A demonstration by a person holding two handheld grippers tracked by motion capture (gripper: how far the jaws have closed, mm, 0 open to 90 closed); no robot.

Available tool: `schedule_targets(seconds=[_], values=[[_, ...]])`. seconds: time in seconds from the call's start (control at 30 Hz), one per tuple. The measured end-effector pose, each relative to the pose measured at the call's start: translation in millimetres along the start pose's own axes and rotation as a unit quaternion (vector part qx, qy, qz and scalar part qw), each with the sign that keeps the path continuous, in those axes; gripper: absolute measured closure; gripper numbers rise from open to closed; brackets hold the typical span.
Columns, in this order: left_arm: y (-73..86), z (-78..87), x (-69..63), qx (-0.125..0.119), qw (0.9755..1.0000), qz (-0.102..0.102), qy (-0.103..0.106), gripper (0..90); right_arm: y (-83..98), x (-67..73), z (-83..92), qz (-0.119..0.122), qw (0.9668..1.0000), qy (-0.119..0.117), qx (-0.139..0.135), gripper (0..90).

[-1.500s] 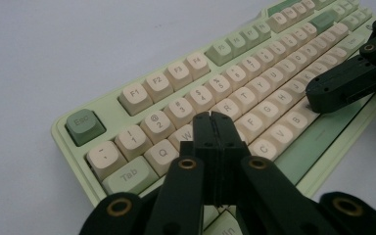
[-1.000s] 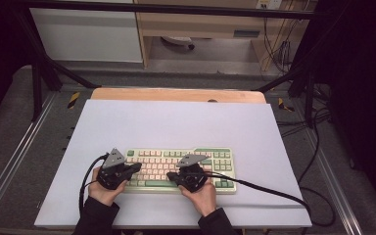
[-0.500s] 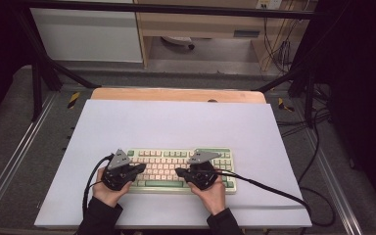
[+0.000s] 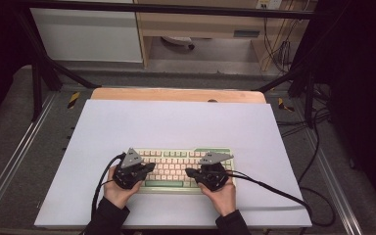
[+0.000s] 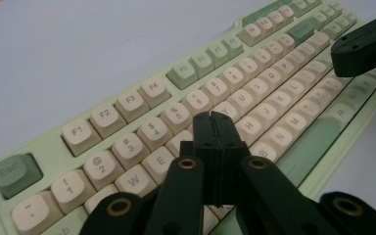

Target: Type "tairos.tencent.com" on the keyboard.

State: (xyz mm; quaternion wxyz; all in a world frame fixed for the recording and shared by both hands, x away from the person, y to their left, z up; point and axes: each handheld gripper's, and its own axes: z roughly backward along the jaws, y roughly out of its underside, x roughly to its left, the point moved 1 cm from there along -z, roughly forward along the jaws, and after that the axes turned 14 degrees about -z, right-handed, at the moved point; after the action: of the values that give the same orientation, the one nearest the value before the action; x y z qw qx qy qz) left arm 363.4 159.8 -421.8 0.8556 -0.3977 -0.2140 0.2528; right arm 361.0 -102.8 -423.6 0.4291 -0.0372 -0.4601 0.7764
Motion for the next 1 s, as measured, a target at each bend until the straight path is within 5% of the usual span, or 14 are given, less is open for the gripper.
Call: schedule_targets(seconds=[1.0], values=[[-4.3,-29.6,-1.2,0.024,0.9997,0.001,-0.007,90.0,1.5,0.1,1.8,-0.005,1.0000,-0.002,-0.005,90.0]])
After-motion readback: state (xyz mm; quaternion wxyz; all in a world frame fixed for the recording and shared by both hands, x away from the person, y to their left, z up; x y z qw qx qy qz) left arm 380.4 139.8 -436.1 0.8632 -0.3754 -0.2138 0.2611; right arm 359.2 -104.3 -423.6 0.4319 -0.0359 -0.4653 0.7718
